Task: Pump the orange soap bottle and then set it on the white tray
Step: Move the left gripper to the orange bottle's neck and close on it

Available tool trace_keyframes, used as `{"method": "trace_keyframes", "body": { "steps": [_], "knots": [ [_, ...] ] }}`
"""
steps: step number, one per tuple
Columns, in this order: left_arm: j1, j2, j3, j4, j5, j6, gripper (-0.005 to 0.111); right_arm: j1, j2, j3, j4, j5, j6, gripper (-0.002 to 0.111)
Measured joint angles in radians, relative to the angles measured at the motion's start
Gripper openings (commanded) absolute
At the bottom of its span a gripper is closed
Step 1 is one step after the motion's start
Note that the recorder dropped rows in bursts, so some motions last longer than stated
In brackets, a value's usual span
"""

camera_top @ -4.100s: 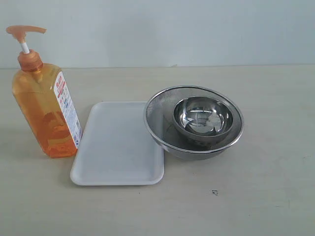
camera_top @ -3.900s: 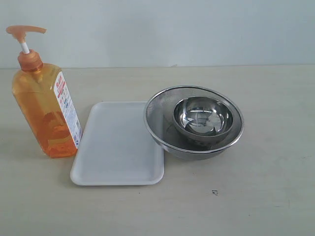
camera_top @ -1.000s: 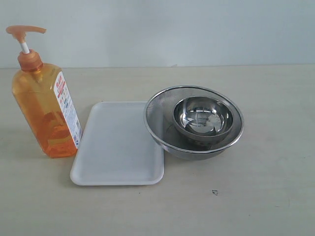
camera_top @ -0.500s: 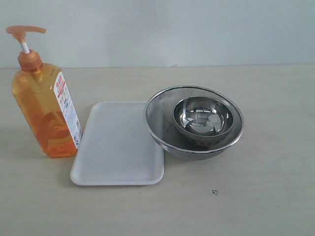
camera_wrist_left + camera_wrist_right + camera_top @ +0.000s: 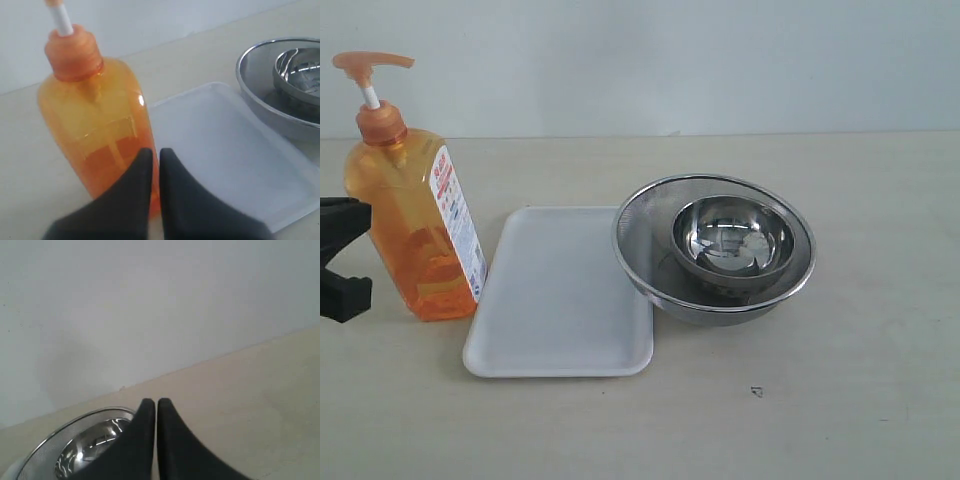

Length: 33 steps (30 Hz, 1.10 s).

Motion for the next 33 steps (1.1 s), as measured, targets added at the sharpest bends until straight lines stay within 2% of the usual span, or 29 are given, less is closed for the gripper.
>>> {"method": "trace_keyframes", "body": {
  "steps": [4, 6, 11, 17, 22, 25, 29, 31, 33],
  "knots": [
    [0.000, 0.010, 0.000, 0.004, -0.041, -0.037, 0.005, 0.063, 0.020, 0.000, 0.000, -0.006, -0.018, 0.000],
    [0.000, 0.010, 0.000, 0.004, -0.134, -0.045, 0.005, 0.177, 0.091, 0.000, 0.000, -0.011, -0.056, 0.000],
    [0.010, 0.010, 0.000, 0.004, -0.170, -0.037, 0.005, 0.322, 0.221, -0.045, 0.000, -0.006, -0.099, 0.000],
    [0.102, 0.010, -0.023, -0.039, -0.180, -0.019, 0.005, 0.469, 0.452, -0.163, 0.000, -0.008, -0.231, 0.000],
    [0.164, 0.022, -0.104, -0.045, -0.180, -0.016, 0.006, 0.508, 0.728, -0.268, 0.000, -0.023, -0.290, 0.000],
    [0.164, 0.043, -0.132, -0.045, -0.161, -0.016, 0.021, 0.508, 0.822, -0.295, 0.000, -0.036, -0.334, 0.000],
    [0.164, 0.073, -0.148, -0.045, -0.106, -0.024, 0.054, 0.508, 0.893, -0.310, 0.000, -0.077, -0.356, 0.000],
    [0.164, 0.081, -0.148, -0.045, -0.094, -0.034, 0.062, 0.508, 0.909, -0.310, 0.000, -0.092, -0.358, 0.000],
    [0.164, 0.085, -0.148, -0.045, -0.085, -0.036, 0.064, 0.508, 0.911, -0.310, 0.000, -0.107, -0.358, 0.000]
  ]
}}
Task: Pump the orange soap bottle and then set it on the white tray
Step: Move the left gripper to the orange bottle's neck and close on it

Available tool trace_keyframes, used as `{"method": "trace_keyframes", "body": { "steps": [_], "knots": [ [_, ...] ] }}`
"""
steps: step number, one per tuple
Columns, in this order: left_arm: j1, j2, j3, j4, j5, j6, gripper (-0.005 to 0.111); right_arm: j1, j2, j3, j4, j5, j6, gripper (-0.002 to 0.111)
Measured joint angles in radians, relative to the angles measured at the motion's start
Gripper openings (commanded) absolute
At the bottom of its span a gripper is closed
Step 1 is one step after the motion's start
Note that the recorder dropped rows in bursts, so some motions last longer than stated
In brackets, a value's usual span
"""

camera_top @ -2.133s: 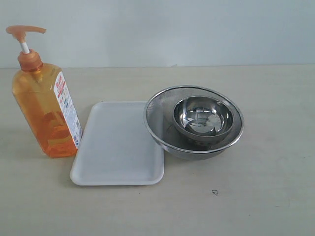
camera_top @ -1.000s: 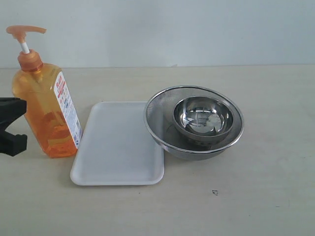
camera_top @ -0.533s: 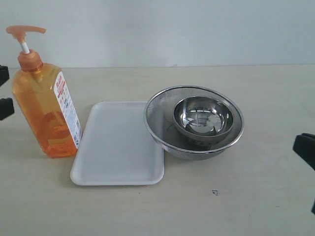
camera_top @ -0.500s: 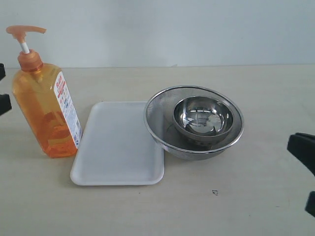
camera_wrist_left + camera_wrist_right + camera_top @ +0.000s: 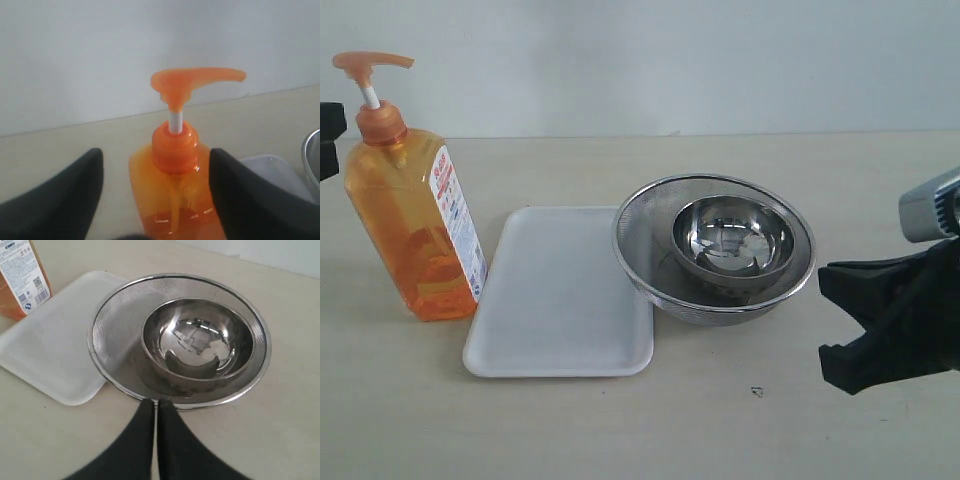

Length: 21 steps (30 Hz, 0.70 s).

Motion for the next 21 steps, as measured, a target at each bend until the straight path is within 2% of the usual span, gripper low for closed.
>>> {"method": "trace_keyframes", "body": {
  "steps": [6, 12, 21],
  "knots": [
    [0.000, 0.011, 0.000, 0.000, 0.007, -0.043, 0.064, 0.000, 0.001, -0.003, 0.000, -0.038, -0.005, 0.000],
    [0.000, 0.091, 0.000, 0.000, -0.043, -0.053, 0.064, 0.000, 0.002, -0.005, 0.000, -0.076, -0.007, 0.000],
    [-0.062, 0.163, -0.001, 0.012, -0.186, -0.061, 0.064, 0.000, 0.002, -0.005, 0.000, -0.080, -0.027, 0.000]
  ]
}}
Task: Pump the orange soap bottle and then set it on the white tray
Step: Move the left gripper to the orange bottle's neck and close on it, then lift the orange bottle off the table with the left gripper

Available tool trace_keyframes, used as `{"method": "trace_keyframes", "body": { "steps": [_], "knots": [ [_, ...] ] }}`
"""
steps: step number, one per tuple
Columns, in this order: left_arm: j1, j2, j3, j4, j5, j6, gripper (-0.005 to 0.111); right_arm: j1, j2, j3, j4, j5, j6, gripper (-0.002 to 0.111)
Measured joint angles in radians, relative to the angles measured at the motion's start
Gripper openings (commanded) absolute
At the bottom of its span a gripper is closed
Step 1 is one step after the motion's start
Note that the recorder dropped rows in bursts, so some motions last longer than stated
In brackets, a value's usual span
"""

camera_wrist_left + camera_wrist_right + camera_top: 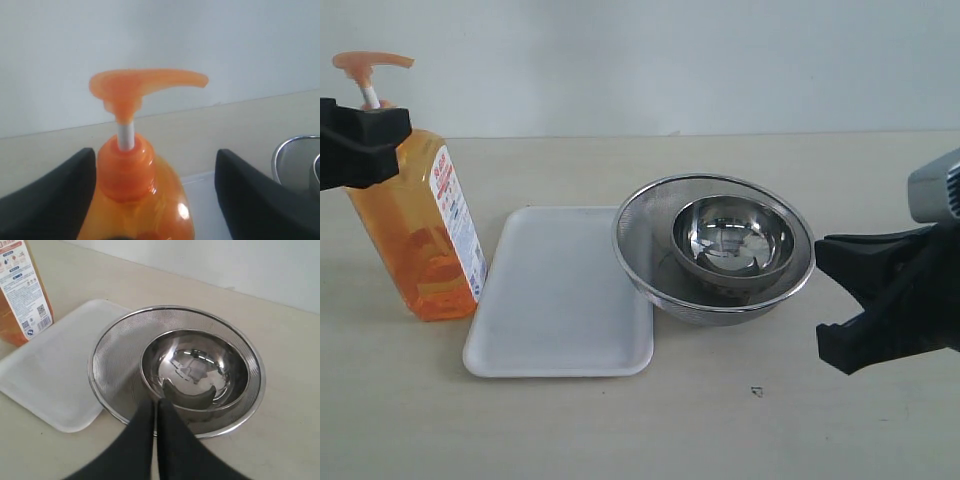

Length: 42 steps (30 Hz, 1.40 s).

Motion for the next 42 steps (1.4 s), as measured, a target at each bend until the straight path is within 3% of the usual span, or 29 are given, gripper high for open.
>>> {"method": "trace_keyframes", "body": {
  "steps": [15, 20, 28, 42],
  "knots": [
    [-0.002, 0.175, -0.004, 0.002, -0.241, 0.036, 0.064, 0.000, 0.000, 0.000, 0.000, -0.001, -0.007, 0.000],
    [-0.002, 0.197, -0.004, -0.001, -0.267, 0.055, 0.064, 0.000, 0.000, 0.000, 0.000, -0.001, -0.007, 0.000],
    [-0.002, 0.197, -0.004, -0.137, -0.284, 0.205, 0.064, 0.000, 0.000, 0.000, 0.000, -0.001, -0.010, 0.000],
    [-0.002, 0.248, -0.004, -0.145, -0.390, 0.224, 0.064, 0.000, 0.000, 0.000, 0.000, -0.001, -0.015, 0.000]
  ]
}}
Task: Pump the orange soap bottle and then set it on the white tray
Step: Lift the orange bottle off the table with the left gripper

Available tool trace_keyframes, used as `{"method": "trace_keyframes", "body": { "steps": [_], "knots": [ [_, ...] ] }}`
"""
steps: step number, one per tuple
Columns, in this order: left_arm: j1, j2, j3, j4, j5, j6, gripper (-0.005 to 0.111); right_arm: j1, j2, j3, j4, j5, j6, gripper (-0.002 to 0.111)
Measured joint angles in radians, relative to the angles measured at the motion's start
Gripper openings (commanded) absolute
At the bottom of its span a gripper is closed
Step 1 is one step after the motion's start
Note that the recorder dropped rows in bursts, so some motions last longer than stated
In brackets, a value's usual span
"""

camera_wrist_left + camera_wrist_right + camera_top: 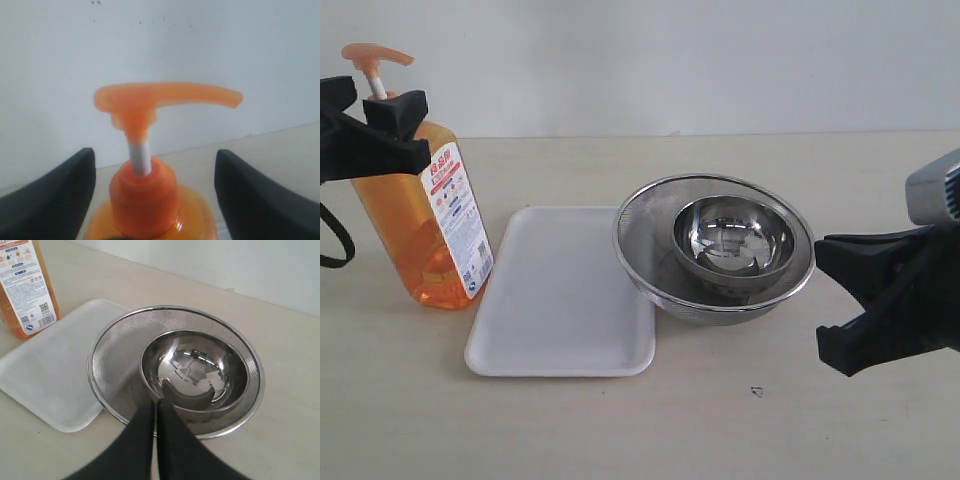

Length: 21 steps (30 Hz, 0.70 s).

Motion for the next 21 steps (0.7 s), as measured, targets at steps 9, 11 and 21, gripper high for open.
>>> {"method": "trace_keyframes", "body": {
  "steps": [9, 11, 21],
  "knots": [
    [0.000, 0.109, -0.053, -0.004, -0.075, 0.003, 0.063, 0.000, 0.000, 0.000, 0.000, 0.000, -0.006, 0.000],
    [0.000, 0.132, -0.071, -0.004, -0.075, 0.003, 0.060, 0.000, 0.000, 0.000, 0.000, 0.000, -0.006, 0.000],
    [0.000, 0.143, -0.090, -0.089, -0.071, 0.057, 0.005, 0.000, 0.000, 0.000, 0.000, 0.000, -0.008, 0.000]
  ]
}}
